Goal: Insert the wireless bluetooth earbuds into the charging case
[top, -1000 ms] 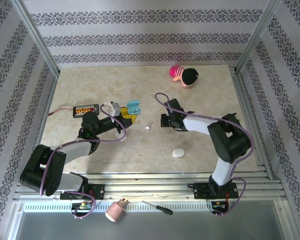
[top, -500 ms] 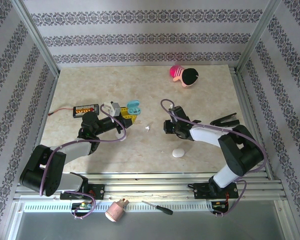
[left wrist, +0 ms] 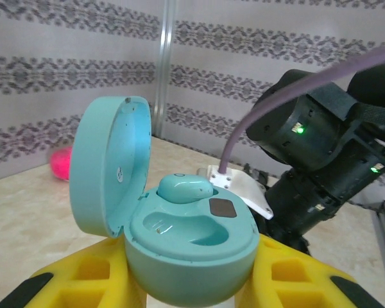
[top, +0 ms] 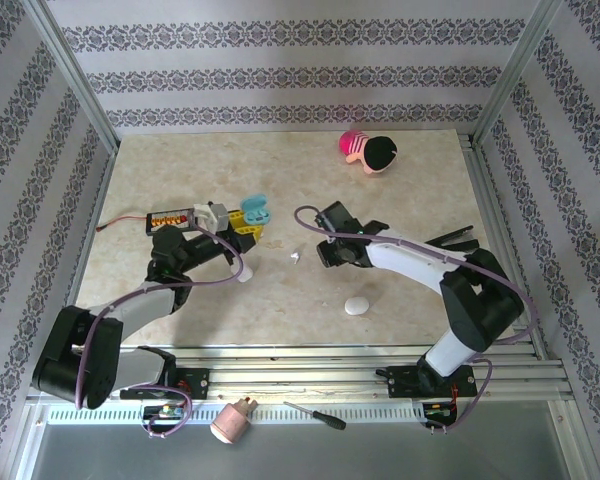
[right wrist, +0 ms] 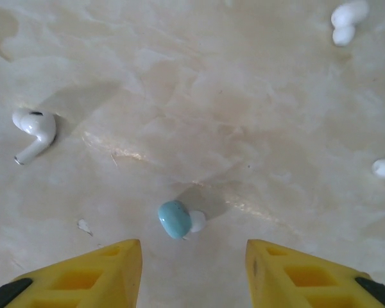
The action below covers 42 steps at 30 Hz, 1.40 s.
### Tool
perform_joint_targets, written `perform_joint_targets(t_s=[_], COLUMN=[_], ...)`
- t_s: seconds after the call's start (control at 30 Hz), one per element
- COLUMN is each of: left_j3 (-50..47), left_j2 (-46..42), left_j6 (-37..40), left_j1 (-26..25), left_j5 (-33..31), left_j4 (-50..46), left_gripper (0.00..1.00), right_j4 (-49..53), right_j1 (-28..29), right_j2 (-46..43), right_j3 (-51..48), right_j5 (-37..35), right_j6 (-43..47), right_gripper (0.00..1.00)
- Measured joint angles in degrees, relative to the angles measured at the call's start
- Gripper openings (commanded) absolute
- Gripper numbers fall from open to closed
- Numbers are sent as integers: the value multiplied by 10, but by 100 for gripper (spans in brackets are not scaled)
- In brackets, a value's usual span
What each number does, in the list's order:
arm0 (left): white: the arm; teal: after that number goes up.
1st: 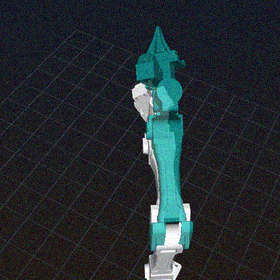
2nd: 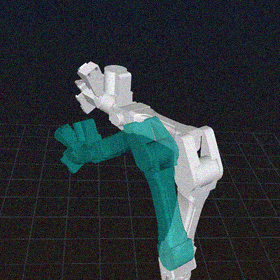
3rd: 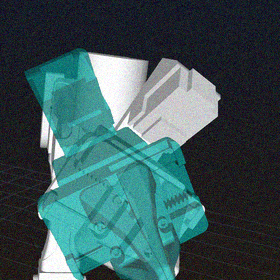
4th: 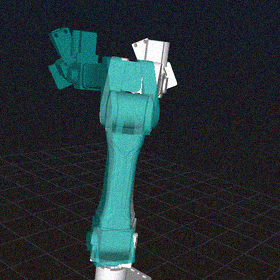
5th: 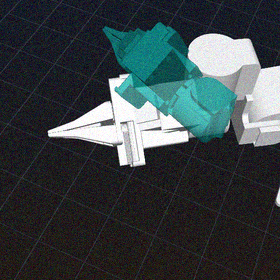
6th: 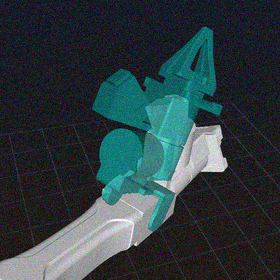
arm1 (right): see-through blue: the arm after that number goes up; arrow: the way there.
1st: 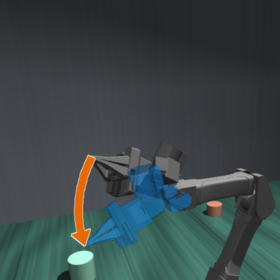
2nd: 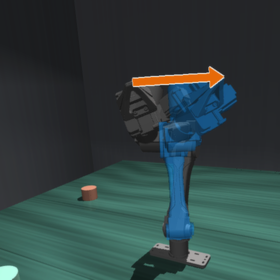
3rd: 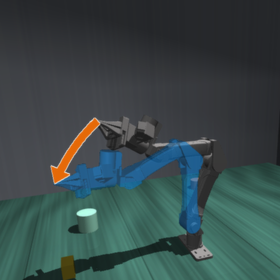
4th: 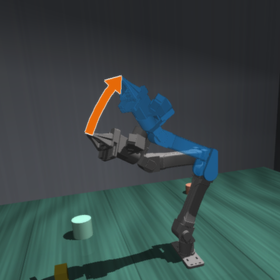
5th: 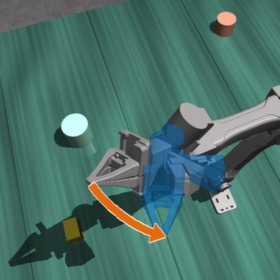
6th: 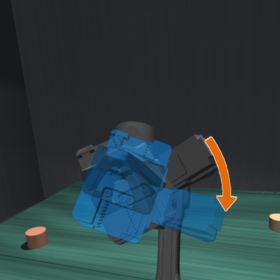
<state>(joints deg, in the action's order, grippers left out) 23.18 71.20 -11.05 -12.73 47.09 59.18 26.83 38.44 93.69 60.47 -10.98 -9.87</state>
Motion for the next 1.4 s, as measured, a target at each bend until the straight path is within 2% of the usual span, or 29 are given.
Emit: perform_joint_targets(t_s=[0.17,0.4,0.97,1.4], left_j3=[-10,-10,-10,-10], left_j2=[-33,-72,-75,-75], left_j6=[1,12,27,31], left_j1=[32,42,43,43], left_j5=[-12,-26,-26,-26], left_j4=[-28,-71,-103,-108], left_gripper=[27,27,27,27], right_j4=[82,138,150,152], right_j1=[42,68,72,83], right_j2=[57,130,210,213], right_j3=[60,109,172,172], right_j5=[-73,-133,-162,-162], right_j6=[47,84,120,131], right_gripper=[44,37,28,32])
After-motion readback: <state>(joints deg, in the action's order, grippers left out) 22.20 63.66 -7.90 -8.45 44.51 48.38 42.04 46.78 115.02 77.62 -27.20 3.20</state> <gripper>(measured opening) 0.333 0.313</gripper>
